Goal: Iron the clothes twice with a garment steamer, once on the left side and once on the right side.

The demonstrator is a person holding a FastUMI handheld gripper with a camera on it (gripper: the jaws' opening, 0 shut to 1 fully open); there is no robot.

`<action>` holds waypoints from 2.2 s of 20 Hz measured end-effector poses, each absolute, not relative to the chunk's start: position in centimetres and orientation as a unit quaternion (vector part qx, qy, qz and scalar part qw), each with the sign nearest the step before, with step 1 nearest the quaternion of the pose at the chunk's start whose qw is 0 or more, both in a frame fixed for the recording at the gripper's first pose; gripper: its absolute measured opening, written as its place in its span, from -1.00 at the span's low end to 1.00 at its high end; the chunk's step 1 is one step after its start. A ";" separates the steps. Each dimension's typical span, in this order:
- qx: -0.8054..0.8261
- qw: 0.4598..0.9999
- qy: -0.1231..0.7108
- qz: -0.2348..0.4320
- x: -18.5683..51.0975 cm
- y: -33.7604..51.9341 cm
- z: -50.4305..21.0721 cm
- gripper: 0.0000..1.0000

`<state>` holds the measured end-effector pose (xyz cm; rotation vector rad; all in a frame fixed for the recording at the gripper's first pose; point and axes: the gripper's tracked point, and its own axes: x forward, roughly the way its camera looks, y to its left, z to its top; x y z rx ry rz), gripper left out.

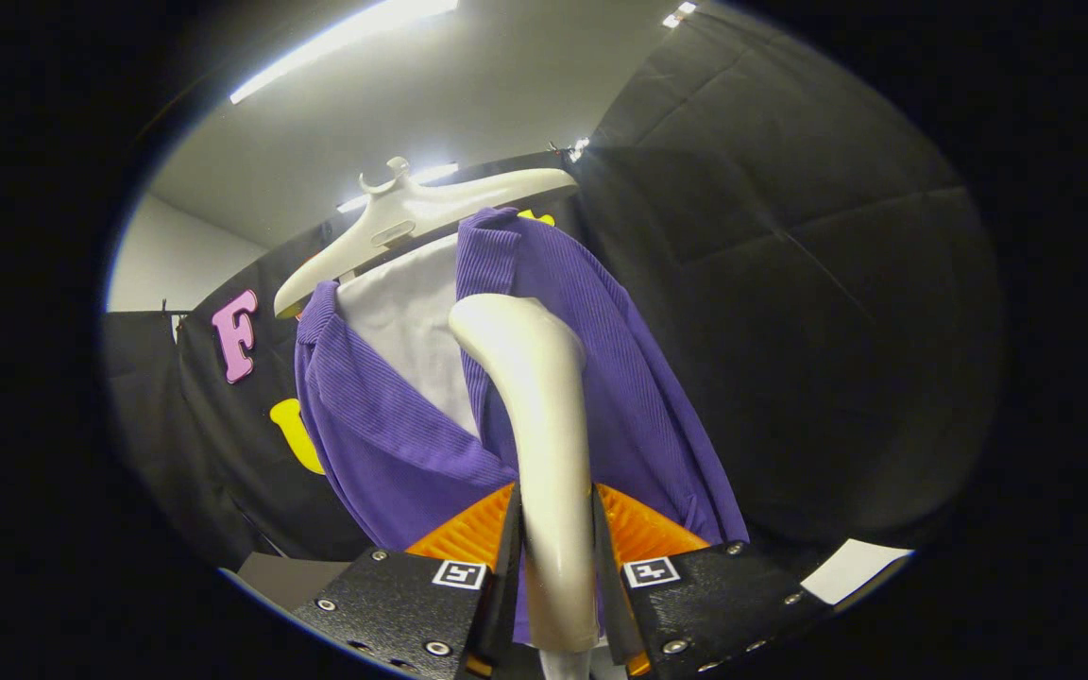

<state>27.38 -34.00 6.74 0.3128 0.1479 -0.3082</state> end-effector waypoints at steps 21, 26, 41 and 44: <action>0.189 0.928 0.256 -0.192 21.7 -34.3 -11.2 -0.22; 0.180 0.930 0.262 -0.187 21.4 -33.7 -12.7 -0.23; 0.186 0.903 0.364 -0.134 14.1 -26.6 -23.2 -0.22; 0.185 0.903 0.365 -0.128 11.7 -25.2 -22.9 -0.22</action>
